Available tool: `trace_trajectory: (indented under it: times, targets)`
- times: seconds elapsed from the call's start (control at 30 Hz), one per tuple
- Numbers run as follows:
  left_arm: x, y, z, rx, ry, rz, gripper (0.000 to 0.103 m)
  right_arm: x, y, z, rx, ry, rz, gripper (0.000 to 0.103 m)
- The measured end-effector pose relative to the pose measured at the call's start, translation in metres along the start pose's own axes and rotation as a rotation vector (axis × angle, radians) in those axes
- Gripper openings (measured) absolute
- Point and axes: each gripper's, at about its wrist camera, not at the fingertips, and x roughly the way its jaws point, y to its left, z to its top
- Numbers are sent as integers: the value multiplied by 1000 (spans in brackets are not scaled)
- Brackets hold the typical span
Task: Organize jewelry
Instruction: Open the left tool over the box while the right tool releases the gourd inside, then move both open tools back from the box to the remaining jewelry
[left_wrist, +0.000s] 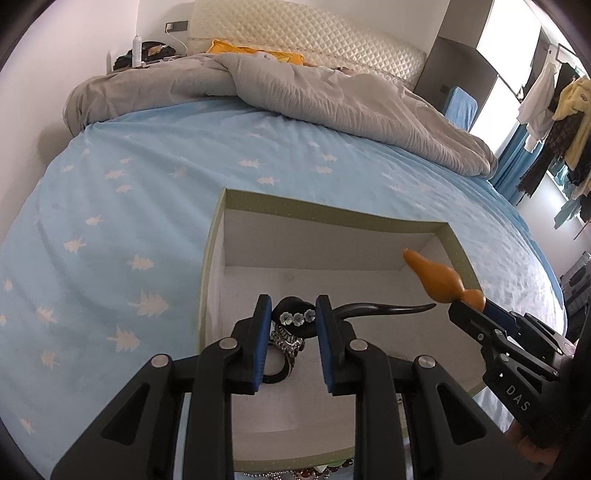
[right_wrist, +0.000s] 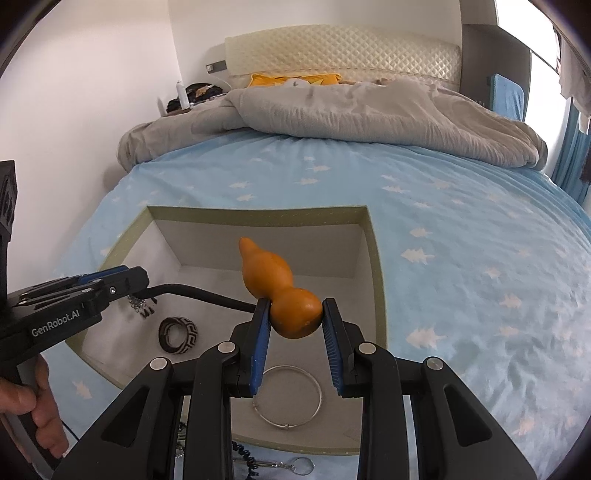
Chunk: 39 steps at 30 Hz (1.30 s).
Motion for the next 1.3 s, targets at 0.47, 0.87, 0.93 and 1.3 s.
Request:
trace_trajectory:
  times: [0.47,0.87,0.93,1.3]
  targets:
    - [-58,-7,-8,-4,-63,18,44,-72,7,0,10,-112,57,41]
    - [-144,-27,-28,30,-178,-1,44,-158,18,-19,20,-221,87,41]
    - [-152,-28,-34,17,-167,-8,44,-165,17,-23,21,-222,82,41]
    - [-186,-34,-67,41,-178,-5,44,-202,22,-50,26,-251,85,41]
